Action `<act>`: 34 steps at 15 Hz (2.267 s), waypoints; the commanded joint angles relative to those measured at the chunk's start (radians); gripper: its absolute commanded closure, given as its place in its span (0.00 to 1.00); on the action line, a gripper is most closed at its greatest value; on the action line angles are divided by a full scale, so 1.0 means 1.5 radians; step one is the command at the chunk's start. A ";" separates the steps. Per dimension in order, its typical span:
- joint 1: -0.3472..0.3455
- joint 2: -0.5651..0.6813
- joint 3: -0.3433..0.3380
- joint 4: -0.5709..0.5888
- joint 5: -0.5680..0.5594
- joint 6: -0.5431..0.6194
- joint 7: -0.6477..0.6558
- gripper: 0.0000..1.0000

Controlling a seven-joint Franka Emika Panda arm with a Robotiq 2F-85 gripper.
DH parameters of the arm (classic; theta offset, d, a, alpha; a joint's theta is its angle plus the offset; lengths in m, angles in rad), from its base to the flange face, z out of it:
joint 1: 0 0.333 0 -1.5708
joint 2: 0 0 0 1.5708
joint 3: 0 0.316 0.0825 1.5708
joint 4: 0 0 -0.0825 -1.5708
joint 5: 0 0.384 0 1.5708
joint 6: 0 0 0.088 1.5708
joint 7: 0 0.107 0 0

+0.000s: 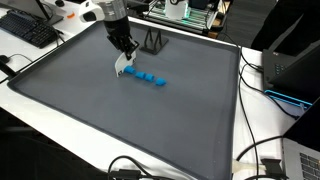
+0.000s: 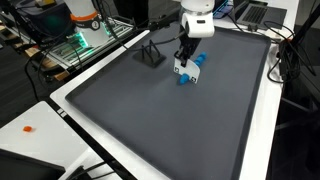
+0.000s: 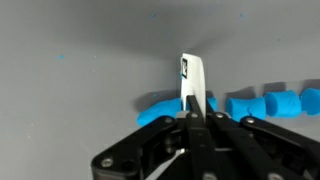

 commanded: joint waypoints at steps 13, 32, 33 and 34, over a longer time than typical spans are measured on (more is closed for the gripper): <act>0.013 -0.101 0.000 -0.056 0.016 -0.043 0.125 0.99; 0.015 -0.331 0.047 -0.379 0.156 0.176 0.720 0.99; 0.014 -0.332 0.047 -0.389 0.169 0.181 0.747 0.99; 0.013 -0.334 0.046 -0.398 0.174 0.188 0.772 0.99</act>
